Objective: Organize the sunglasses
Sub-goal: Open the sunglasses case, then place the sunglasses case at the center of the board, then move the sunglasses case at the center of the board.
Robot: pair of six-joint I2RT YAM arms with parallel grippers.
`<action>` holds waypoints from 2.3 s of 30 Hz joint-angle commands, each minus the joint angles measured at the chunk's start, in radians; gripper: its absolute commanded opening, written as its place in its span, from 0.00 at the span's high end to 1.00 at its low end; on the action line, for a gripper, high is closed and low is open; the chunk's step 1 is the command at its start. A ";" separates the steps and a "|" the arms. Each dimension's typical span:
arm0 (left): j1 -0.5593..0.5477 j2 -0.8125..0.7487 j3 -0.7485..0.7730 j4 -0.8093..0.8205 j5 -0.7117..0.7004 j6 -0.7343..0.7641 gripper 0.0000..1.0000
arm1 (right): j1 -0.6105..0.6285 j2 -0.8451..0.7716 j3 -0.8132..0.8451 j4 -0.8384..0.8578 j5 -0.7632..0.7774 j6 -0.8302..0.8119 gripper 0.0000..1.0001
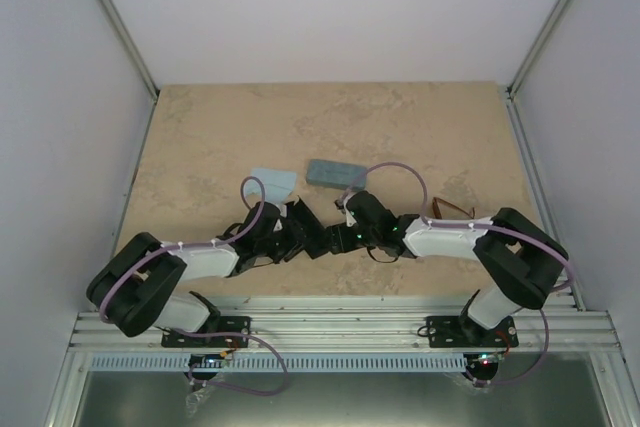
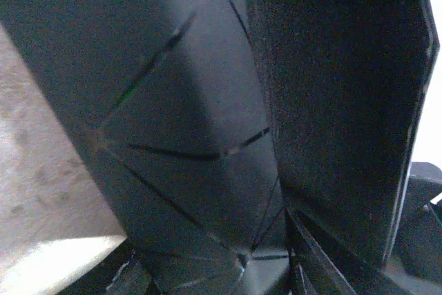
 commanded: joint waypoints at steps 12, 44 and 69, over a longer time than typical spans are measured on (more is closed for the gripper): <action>-0.004 -0.063 0.026 -0.269 -0.131 0.080 0.46 | 0.002 -0.014 0.061 -0.196 0.320 0.003 0.39; 0.286 -0.204 0.302 -0.673 -0.417 0.329 0.38 | 0.220 0.005 0.262 -0.224 0.204 -0.166 0.52; 0.443 0.081 0.392 -0.554 -0.336 0.386 0.46 | 0.187 0.284 0.337 -0.096 0.159 -0.079 0.55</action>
